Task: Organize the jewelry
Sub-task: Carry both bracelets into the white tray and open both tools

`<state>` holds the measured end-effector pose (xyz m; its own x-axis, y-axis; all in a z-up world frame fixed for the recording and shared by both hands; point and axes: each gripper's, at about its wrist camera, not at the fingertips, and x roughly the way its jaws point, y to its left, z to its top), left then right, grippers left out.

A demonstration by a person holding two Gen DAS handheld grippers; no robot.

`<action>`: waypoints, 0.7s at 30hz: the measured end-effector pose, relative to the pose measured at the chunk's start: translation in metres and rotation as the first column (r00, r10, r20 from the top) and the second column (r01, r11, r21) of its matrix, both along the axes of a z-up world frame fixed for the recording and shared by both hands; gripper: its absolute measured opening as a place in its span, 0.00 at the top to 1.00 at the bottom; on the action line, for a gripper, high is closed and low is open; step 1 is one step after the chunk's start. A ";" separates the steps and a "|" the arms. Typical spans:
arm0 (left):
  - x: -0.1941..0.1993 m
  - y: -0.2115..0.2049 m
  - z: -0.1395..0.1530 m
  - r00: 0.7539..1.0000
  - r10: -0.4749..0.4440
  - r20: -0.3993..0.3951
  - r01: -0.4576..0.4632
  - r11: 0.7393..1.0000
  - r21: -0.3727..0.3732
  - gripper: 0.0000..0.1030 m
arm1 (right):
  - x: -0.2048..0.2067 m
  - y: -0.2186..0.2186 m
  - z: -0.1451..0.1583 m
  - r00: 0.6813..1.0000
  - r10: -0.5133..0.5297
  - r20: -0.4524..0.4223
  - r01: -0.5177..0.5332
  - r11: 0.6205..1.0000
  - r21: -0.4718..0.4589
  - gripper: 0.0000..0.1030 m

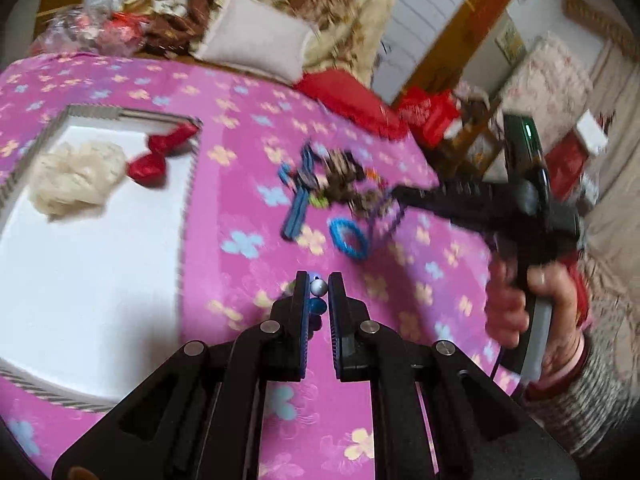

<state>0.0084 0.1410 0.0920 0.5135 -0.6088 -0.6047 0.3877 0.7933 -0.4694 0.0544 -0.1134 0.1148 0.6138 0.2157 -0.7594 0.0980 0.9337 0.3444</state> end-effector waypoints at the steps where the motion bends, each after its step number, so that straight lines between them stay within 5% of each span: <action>1: 0.001 0.012 0.006 1.000 0.026 0.008 -0.026 1.000 -0.017 0.92 | 0.000 0.009 0.004 1.000 0.016 0.005 -0.016 1.000 -0.003 0.92; 7: 0.009 0.076 0.016 0.983 0.184 0.000 -0.184 0.982 -0.036 0.92 | -0.002 0.076 0.024 0.990 0.140 0.030 -0.140 0.990 -0.008 0.92; 14: 0.034 0.146 -0.014 0.908 0.397 -0.133 -0.401 0.916 0.002 0.93 | 0.011 0.167 0.016 0.959 0.282 -0.001 -0.282 0.959 -0.042 0.92; 21: 0.044 0.178 -0.039 0.854 0.470 -0.224 -0.485 0.875 -0.011 0.93 | 0.031 0.233 -0.010 0.930 0.364 -0.050 -0.367 0.929 -0.057 0.92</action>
